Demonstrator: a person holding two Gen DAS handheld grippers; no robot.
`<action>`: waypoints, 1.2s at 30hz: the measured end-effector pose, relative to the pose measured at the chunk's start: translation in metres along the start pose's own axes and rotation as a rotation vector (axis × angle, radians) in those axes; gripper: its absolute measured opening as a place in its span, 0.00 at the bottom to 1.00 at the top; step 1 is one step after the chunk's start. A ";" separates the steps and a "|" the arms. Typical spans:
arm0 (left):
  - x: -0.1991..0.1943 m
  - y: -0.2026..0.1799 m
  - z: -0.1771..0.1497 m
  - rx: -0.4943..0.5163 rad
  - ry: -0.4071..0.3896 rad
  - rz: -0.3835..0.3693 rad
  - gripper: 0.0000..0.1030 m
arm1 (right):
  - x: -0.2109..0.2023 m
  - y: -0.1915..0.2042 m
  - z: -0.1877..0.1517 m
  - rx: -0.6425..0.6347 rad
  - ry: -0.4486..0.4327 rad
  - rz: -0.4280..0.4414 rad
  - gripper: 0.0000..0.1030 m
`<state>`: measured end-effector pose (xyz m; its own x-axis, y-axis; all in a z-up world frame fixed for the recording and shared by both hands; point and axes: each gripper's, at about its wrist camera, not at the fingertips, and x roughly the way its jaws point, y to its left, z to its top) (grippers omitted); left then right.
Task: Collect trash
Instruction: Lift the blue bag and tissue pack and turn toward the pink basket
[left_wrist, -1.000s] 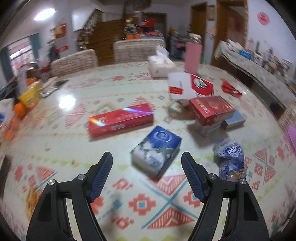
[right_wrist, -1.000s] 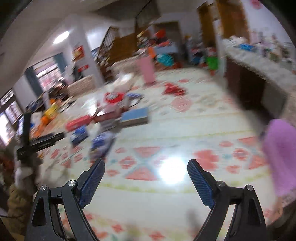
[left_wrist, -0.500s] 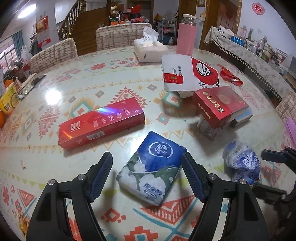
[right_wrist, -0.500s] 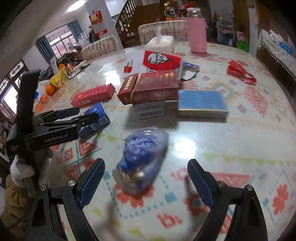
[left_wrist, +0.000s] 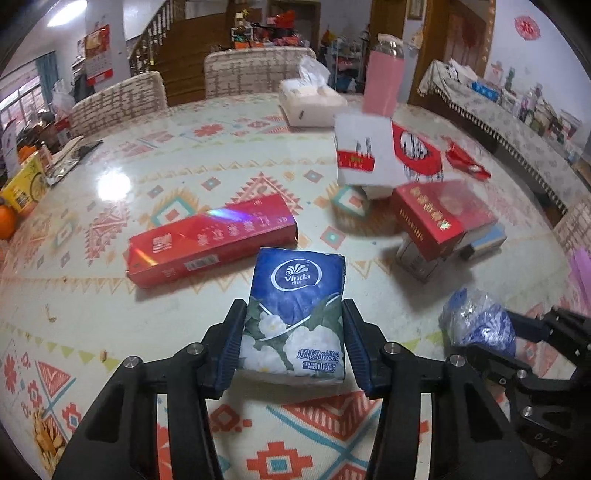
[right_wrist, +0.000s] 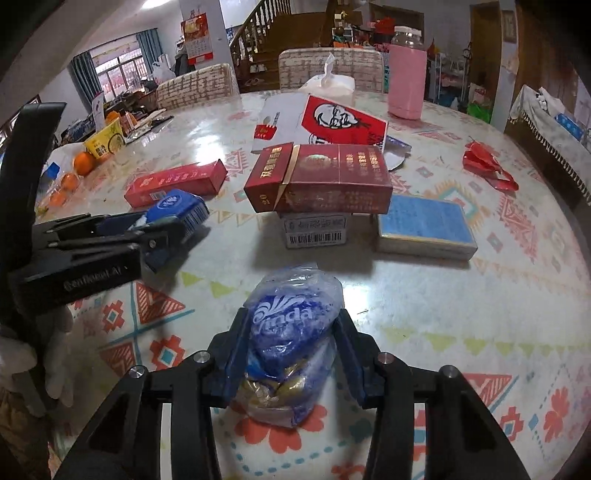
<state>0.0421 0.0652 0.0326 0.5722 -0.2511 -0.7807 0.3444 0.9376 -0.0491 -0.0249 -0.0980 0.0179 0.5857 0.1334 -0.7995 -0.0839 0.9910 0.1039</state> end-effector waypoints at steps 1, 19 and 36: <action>-0.005 -0.001 0.000 -0.006 -0.009 -0.001 0.48 | -0.002 -0.001 -0.001 -0.002 -0.005 0.002 0.47; -0.085 -0.091 -0.001 0.063 -0.113 -0.093 0.49 | -0.100 -0.068 -0.051 0.134 -0.173 0.026 0.47; -0.086 -0.265 0.018 0.283 -0.100 -0.276 0.49 | -0.194 -0.222 -0.127 0.388 -0.303 -0.132 0.47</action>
<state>-0.0850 -0.1658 0.1239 0.4946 -0.5189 -0.6972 0.6781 0.7322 -0.0639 -0.2220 -0.3442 0.0750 0.7836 -0.0547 -0.6188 0.2785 0.9213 0.2714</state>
